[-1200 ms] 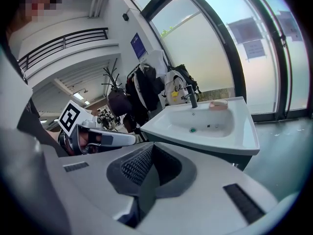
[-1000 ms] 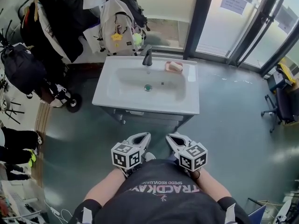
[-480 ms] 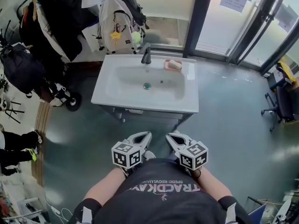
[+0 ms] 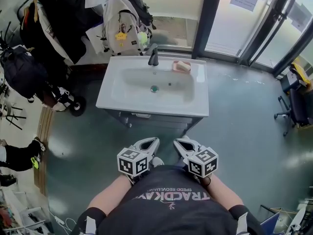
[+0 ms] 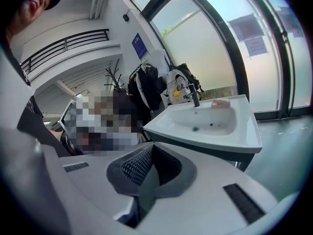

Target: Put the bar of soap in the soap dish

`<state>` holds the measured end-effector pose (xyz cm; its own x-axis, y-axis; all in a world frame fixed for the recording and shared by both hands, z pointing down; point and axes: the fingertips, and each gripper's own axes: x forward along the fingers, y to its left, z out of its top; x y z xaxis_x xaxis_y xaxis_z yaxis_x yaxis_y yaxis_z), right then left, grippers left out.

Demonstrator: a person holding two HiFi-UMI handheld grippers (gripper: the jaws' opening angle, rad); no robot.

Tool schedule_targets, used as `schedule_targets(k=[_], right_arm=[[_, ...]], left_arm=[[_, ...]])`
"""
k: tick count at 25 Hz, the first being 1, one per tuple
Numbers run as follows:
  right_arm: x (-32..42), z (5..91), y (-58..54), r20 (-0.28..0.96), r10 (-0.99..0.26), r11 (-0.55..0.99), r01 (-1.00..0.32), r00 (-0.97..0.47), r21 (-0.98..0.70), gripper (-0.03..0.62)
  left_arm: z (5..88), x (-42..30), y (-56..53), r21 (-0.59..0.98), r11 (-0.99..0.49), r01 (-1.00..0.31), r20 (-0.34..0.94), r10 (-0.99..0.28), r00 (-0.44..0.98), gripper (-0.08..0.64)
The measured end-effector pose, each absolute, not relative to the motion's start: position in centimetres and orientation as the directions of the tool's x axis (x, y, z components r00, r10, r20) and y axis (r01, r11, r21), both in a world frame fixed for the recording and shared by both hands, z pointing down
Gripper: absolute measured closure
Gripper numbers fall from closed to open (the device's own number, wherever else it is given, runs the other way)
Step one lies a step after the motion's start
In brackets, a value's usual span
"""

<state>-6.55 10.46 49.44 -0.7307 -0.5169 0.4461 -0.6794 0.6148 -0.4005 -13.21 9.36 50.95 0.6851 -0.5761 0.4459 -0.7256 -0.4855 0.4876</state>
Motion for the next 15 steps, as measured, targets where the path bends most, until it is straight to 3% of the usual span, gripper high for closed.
schedule_targets(k=[15], right_arm=[[-6.93,49.73,10.67,0.443,-0.515,0.619,-0.675,-0.734,-0.4,0.583]], left_arm=[[51.18,-13.51,9.61,0.495,-0.482,-0.723,0.438,-0.581,0.686,0.551]])
